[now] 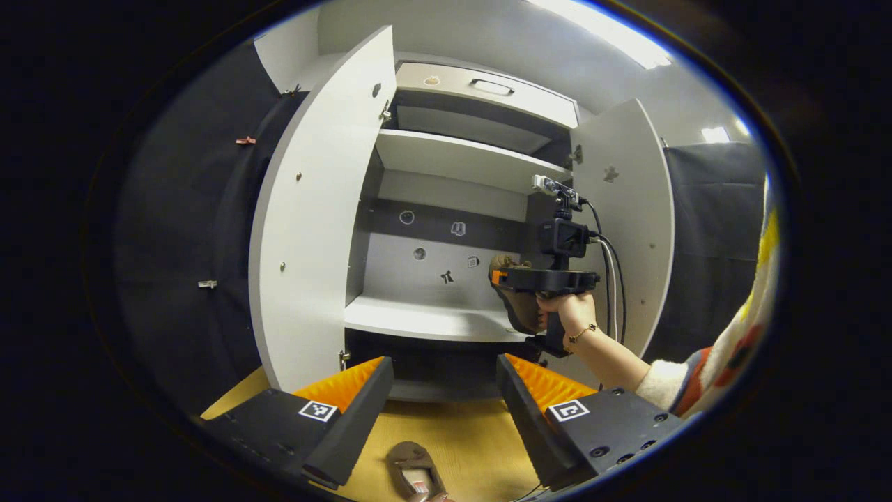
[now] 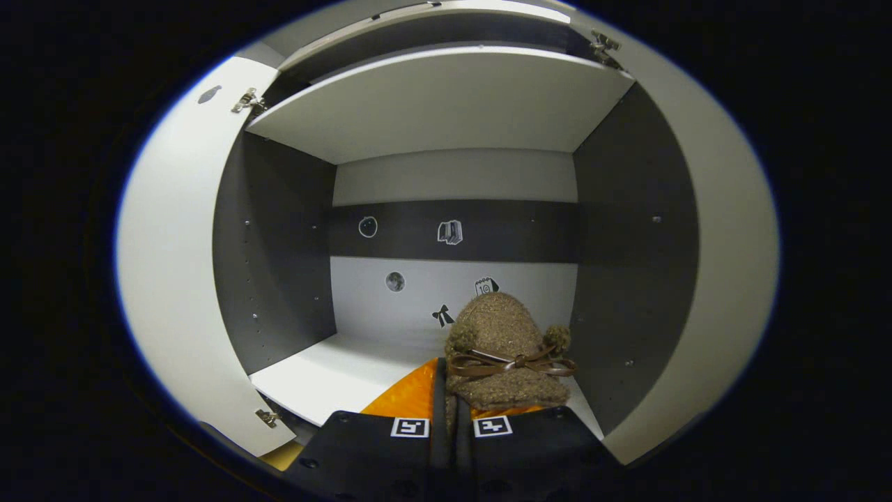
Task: Grab one shoe with the right hand and put it into the shoe cabinet, grab the other shoe with the left hand and put it into the shoe cabinet; then close the right door with the right hand and the left door with the left hand.
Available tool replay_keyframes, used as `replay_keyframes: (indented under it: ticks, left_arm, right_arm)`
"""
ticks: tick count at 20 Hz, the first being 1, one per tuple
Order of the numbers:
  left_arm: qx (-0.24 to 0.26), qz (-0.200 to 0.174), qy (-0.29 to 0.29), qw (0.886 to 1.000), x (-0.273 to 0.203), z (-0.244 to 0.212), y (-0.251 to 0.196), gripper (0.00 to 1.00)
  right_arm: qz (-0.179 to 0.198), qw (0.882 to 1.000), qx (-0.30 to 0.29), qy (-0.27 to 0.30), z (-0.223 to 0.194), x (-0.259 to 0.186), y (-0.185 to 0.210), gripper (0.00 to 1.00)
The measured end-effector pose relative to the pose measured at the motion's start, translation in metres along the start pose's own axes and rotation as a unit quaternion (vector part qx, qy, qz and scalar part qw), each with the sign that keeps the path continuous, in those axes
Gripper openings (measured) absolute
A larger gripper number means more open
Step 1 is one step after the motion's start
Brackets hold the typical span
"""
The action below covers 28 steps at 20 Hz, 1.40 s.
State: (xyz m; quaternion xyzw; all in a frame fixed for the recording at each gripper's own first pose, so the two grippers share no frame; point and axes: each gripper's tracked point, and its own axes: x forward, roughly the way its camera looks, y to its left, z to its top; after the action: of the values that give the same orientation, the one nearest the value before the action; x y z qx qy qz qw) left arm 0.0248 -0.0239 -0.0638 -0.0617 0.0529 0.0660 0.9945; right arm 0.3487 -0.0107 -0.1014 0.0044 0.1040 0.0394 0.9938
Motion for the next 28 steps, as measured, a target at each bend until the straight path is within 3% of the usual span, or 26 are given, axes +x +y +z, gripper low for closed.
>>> replay_keyframes:
  ticks: [4,8,10,13,14,16,18,19,21,22,24,28]
  left_arm:
    - [-0.022,0.061,-0.008,0.998,0.015,0.001,0.009,0.95]
    - [-0.037,0.097,-0.006,0.995,0.020,0.007,0.031,0.95]
    - [-0.024,0.117,-0.001,0.993,0.020,0.010,0.046,0.94]
    - [-0.013,0.130,0.000,0.991,0.022,0.015,0.061,0.95]
    - [-0.014,0.131,0.002,0.991,0.025,0.014,0.064,0.94]
    - [-0.022,0.127,0.008,0.992,0.030,0.011,0.065,0.95]
    - [-0.031,0.120,0.008,0.992,0.034,0.010,0.062,0.94]
    - [-0.031,0.114,0.006,0.993,0.035,0.011,0.059,0.94]
    - [-0.022,0.107,0.005,0.994,0.037,0.013,0.054,0.94]
    - [-0.015,0.105,0.006,0.994,0.036,0.013,0.053,0.94]
    - [-0.007,0.105,0.005,0.994,0.032,0.014,0.051,0.94]
    - [-0.024,0.109,0.011,0.994,0.017,0.004,0.052,0.94]
  right_arm:
    - [-0.005,1.000,-0.005,0.023,-0.006,0.066,-0.010,0.08]
    - [-0.035,0.996,-0.006,0.087,-0.056,0.117,-0.025,0.08]
    - [-0.045,0.991,0.002,0.123,-0.082,0.130,-0.029,0.08]
    - [-0.059,0.988,-0.009,0.142,-0.091,0.140,-0.036,0.08]
    - [-0.057,0.987,-0.007,0.148,-0.092,0.139,-0.035,0.17]
    - [-0.035,0.985,-0.010,0.167,-0.101,0.132,-0.027,0.17]
    - [-0.017,0.986,-0.026,0.166,-0.098,0.123,-0.015,0.46]
    - [-0.015,0.986,-0.031,0.163,-0.094,0.118,-0.013,0.52]
    - [0.002,0.986,-0.019,0.168,-0.093,0.105,0.000,0.81]
    - [0.004,0.986,-0.017,0.165,-0.089,0.099,0.001,0.89]
    - [0.005,0.989,-0.018,0.147,-0.075,0.085,0.002,0.99]
    - [0.016,0.995,-0.017,0.092,-0.032,0.047,0.006,0.98]
